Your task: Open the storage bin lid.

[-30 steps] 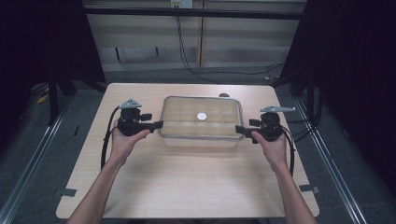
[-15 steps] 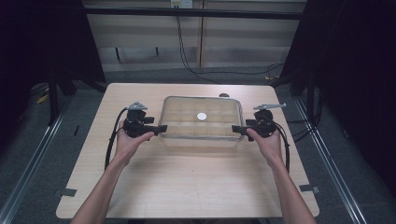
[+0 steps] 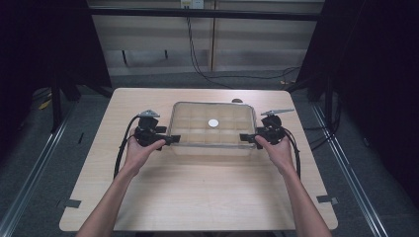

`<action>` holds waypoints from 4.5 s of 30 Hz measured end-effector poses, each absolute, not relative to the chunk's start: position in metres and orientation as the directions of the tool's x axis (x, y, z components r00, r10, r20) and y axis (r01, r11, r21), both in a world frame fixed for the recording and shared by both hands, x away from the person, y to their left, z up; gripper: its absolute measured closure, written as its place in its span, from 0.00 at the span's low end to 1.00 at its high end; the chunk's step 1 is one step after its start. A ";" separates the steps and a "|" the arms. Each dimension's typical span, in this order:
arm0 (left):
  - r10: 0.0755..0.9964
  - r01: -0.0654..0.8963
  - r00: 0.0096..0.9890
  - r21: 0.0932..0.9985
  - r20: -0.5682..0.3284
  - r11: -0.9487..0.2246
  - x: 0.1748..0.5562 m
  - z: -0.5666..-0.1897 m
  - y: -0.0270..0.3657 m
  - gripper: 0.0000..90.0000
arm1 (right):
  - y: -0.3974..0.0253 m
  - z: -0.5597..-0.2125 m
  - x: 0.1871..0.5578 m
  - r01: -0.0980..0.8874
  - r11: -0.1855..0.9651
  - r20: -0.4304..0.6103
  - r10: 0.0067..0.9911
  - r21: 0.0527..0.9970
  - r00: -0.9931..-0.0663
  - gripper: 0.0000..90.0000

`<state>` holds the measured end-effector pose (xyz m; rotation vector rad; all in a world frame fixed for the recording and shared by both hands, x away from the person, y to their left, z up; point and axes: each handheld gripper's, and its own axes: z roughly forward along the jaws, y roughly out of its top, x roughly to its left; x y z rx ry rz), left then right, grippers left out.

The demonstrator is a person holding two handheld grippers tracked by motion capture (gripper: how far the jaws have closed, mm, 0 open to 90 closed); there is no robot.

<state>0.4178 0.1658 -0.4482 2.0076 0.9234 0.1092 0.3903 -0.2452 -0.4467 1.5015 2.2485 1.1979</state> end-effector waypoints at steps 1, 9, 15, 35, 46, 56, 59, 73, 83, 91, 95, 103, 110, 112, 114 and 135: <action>0.644 0.566 0.718 0.760 -0.263 -0.320 0.418 -0.449 0.165 0.22 | -0.245 -0.447 0.391 0.693 0.159 0.273 0.839 0.704 -0.470 0.14; 0.623 0.597 0.717 0.738 -0.314 -0.315 0.422 -0.451 0.160 0.19 | -0.241 -0.451 0.399 0.712 0.136 0.306 0.836 0.689 -0.456 0.10; 0.618 0.610 0.714 0.726 -0.330 -0.317 0.423 -0.452 0.159 0.18 | -0.239 -0.451 0.400 0.712 0.136 0.295 0.845 0.689 -0.447 0.10; 0.638 0.565 0.723 0.757 -0.263 -0.328 0.417 -0.448 0.160 0.29 | -0.240 -0.446 0.392 0.652 0.093 0.246 0.878 0.752 -0.410 0.28; 0.651 0.564 0.709 0.771 -0.269 -0.295 0.417 -0.448 0.162 0.38 | -0.242 -0.445 0.389 0.630 0.073 0.241 0.885 0.773 -0.398 0.34; 0.653 0.555 0.710 0.780 -0.264 -0.288 0.417 -0.447 0.164 0.43 | -0.253 -0.450 0.387 0.629 -0.014 0.321 0.869 0.777 -0.376 0.45; 0.657 0.553 0.707 0.783 -0.261 -0.284 0.417 -0.446 0.165 0.45 | -0.252 -0.450 0.386 0.621 -0.024 0.317 0.874 0.784 -0.367 0.46; 0.658 0.546 0.702 0.798 -0.272 -0.253 0.414 -0.443 0.170 0.57 | -0.256 -0.443 0.379 0.596 -0.051 0.322 0.877 0.801 -0.358 0.57; 0.662 0.545 0.696 0.805 -0.279 -0.234 0.412 -0.442 0.172 0.61 | -0.257 -0.440 0.376 0.596 -0.060 0.329 0.875 0.801 -0.354 0.61; 0.657 0.527 0.707 0.813 -0.261 -0.245 0.408 -0.438 0.174 0.67 | -0.262 -0.436 0.367 0.584 -0.057 0.327 0.870 0.810 -0.369 0.67; 0.656 0.525 0.706 0.819 -0.265 -0.233 0.406 -0.437 0.172 0.69 | -0.266 -0.437 0.361 0.582 -0.072 0.342 0.864 0.810 -0.369 0.70; 0.659 0.522 0.704 0.823 -0.266 -0.225 0.402 -0.437 0.173 0.71 | -0.266 -0.435 0.357 0.590 -0.072 0.345 0.865 0.804 -0.364 0.73; 0.657 0.510 0.712 0.826 -0.248 -0.240 0.396 -0.435 0.173 0.75 | -0.269 -0.429 0.354 0.575 -0.113 0.371 0.858 0.811 -0.355 0.77; 0.656 0.513 0.710 0.826 -0.256 -0.233 0.396 -0.436 0.174 0.76 | -0.269 -0.429 0.354 0.573 -0.113 0.371 0.857 0.812 -0.357 0.77; 0.657 0.514 0.709 0.825 -0.256 -0.234 0.396 -0.436 0.174 0.76 | -0.269 -0.430 0.353 0.574 -0.105 0.366 0.858 0.812 -0.360 0.77; 0.661 0.512 0.702 0.832 -0.264 -0.211 0.391 -0.434 0.182 0.80 | -0.267 -0.426 0.349 0.561 -0.078 0.352 0.847 0.824 -0.399 0.80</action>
